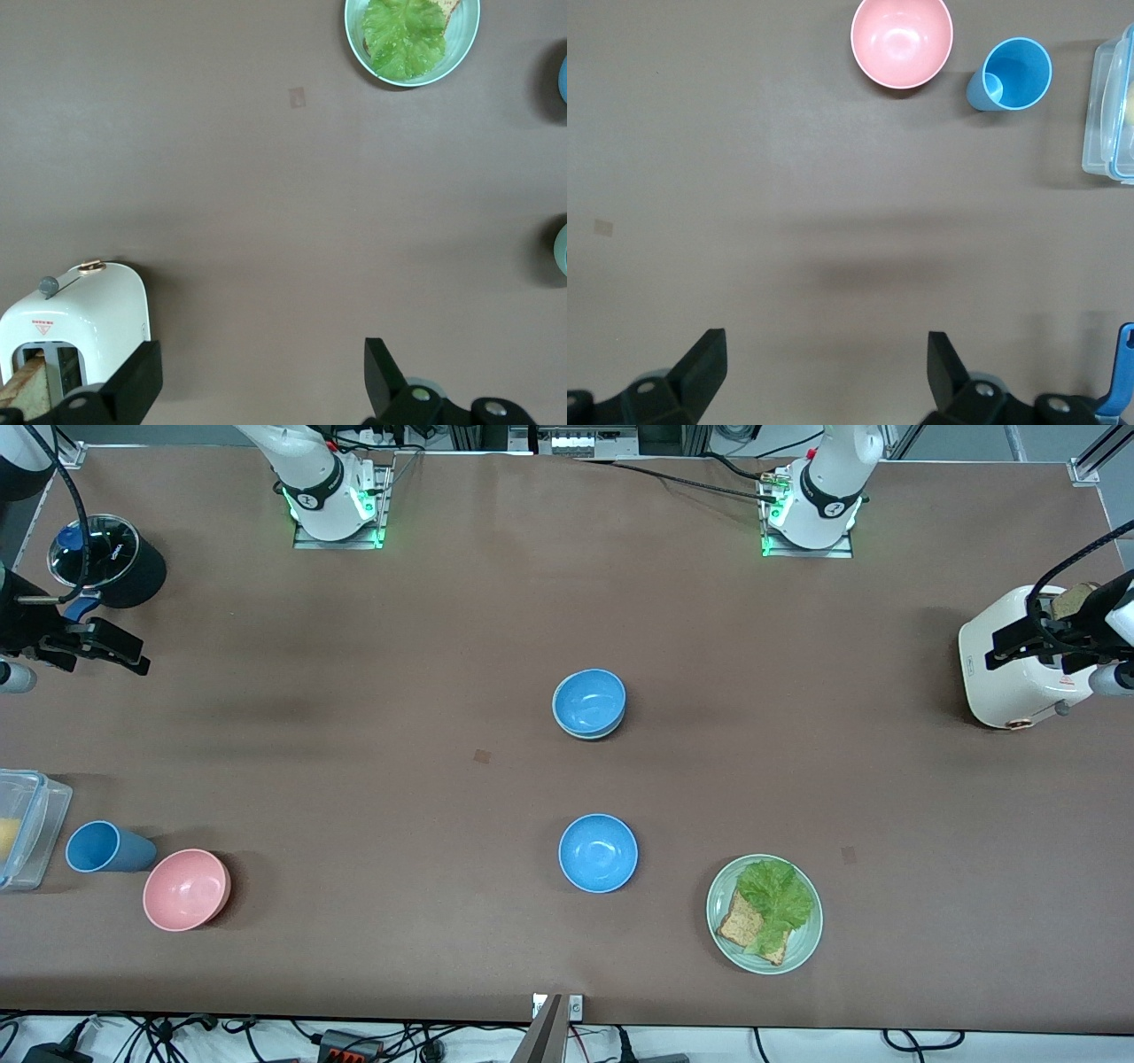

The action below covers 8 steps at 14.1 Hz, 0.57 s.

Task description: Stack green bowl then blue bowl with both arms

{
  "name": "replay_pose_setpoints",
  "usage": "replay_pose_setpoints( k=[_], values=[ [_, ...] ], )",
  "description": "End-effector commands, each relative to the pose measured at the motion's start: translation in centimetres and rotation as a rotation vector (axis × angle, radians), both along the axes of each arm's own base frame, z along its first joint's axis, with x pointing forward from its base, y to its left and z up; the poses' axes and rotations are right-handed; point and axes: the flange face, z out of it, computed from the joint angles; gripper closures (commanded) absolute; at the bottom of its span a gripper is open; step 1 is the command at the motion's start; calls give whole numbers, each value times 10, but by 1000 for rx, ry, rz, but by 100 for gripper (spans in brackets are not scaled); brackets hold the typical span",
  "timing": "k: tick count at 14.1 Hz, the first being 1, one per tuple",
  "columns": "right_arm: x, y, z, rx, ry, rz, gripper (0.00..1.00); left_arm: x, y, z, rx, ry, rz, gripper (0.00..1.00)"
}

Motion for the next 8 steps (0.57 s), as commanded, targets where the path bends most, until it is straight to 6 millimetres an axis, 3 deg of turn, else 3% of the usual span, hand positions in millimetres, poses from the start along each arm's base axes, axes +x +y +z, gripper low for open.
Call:
replay_pose_setpoints(
  k=[1,8],
  values=[
    [-8,-2,6,-7,-2,-5,0,-6,-9,3,-13,3,-30,0],
    [-10,1,-3,-7,47,3,0,-6,-5,-3,-13,26,-23,0]
  ],
)
